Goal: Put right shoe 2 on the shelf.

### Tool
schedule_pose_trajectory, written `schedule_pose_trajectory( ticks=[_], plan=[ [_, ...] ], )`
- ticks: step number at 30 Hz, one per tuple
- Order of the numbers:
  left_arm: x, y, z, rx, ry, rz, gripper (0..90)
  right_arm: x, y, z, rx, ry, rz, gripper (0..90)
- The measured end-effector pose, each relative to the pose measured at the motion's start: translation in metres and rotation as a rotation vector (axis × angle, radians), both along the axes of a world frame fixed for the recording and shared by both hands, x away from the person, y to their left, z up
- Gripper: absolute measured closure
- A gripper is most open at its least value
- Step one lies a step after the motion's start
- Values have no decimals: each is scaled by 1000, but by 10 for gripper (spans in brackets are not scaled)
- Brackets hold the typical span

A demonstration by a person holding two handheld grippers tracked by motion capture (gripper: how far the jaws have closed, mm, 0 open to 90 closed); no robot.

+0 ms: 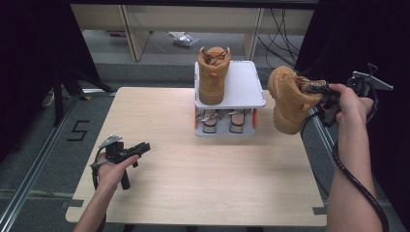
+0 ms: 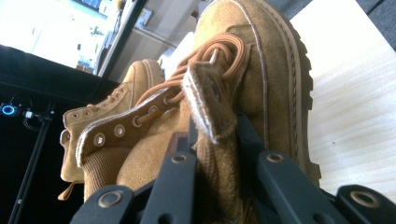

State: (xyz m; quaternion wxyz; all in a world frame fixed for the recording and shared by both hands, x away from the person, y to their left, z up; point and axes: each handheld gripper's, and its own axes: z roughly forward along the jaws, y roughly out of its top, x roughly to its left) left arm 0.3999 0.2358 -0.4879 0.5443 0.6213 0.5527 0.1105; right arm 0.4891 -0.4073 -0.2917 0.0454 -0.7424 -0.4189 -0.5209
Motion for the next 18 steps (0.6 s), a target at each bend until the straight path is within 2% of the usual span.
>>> schedule_pose_trajectory(
  ticks=[5,7,9,10,12,14,18],
  plan=[
    [0,1,0,-1,-5,-5,712,0,1,2,6,0,-1,821],
    [0,1,0,-1,-5,-5,713,0,0,4,7,15,20,821],
    [0,1,-1,-2,-5,-6,713,1,1,5,12,13,18,821],
    [0,1,-1,-6,0,-4,713,2,3,5,2,-2,-3,821],
    [0,1,-1,-5,-3,-5,713,2,4,6,14,3,-8,822],
    [1,2,0,-5,-4,-5,713,3,4,6,-1,-7,-3,822],
    [0,2,0,-8,-3,0,713,4,6,7,10,-9,-4,822]
  ],
)
